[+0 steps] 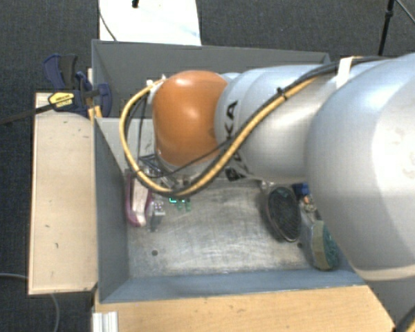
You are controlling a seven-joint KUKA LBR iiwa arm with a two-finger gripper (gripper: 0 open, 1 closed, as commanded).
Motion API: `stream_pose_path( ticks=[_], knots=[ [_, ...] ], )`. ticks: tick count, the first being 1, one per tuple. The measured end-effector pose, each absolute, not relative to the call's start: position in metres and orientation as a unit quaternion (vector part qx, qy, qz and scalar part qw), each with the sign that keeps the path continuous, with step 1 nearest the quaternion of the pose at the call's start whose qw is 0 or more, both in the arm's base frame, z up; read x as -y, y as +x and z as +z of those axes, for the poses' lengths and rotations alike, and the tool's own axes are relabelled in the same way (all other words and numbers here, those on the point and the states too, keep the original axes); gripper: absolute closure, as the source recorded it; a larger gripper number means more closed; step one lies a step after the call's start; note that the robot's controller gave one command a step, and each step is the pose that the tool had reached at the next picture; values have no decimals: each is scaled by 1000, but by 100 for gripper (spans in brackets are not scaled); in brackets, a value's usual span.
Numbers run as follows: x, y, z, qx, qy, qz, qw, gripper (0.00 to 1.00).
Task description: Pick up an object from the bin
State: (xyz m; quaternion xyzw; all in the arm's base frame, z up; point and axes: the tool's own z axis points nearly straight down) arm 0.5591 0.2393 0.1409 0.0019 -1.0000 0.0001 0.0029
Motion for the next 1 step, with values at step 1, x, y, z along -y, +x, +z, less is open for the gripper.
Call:
stream_pose_path(
  ticks=[1],
  knots=[
    [-255,587,75,966,260,-1,-8,0]
  ],
)
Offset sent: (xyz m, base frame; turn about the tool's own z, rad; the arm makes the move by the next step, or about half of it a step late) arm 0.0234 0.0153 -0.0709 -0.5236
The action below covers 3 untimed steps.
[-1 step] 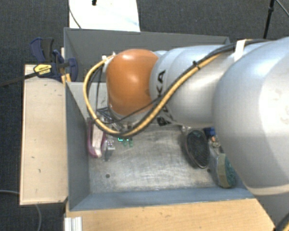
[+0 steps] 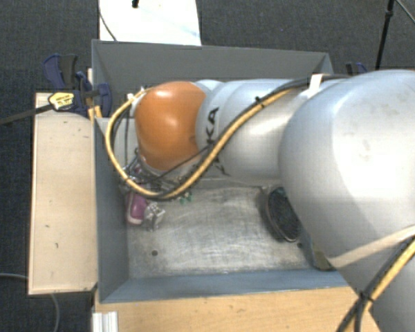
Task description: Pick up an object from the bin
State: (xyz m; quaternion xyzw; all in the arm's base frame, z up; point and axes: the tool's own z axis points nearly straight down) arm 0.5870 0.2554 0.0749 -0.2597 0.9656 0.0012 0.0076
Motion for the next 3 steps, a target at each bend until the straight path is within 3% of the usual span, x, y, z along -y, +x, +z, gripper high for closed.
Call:
stream_pose_path(
  ticks=[1,2,3],
  knots=[
    [-253,593,102,-933,-361,1,4,0],
    [-250,593,113,-885,-465,1,4,0],
    [-254,593,73,-787,-616,-1,2,0]
  ],
)
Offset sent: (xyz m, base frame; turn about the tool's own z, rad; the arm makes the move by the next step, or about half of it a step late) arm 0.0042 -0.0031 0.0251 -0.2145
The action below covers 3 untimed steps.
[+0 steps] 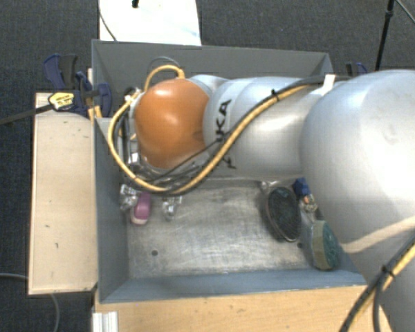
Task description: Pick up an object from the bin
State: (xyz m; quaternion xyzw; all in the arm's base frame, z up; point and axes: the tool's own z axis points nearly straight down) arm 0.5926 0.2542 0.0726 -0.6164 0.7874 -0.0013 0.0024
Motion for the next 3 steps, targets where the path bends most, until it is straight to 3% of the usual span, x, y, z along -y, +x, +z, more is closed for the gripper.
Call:
stream_pose_path(
  ticks=[1,2,3],
  knots=[
    [-254,594,74,-790,-613,0,2,0],
    [-256,594,75,-791,-612,1,3,100],
    [-257,595,85,-793,-609,1,3,100]
  ],
)
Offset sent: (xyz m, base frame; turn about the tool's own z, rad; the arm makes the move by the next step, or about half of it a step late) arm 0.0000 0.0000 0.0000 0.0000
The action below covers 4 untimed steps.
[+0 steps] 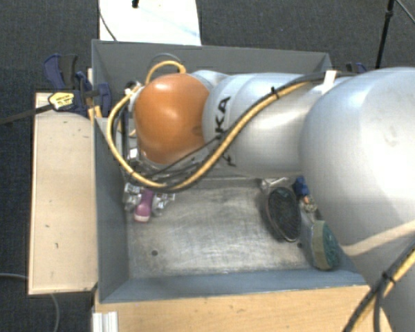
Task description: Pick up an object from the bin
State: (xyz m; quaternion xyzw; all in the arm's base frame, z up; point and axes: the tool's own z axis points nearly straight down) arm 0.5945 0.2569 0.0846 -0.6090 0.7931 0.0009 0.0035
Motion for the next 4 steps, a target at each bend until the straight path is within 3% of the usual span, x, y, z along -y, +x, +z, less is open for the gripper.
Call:
stream_pose_path(
  ticks=[1,2,4],
  knots=[
    [-258,595,90,-795,-606,1,4,100],
    [-258,597,131,-798,-603,0,4,100],
    [-260,599,174,-802,-598,0,5,100]
  ],
)
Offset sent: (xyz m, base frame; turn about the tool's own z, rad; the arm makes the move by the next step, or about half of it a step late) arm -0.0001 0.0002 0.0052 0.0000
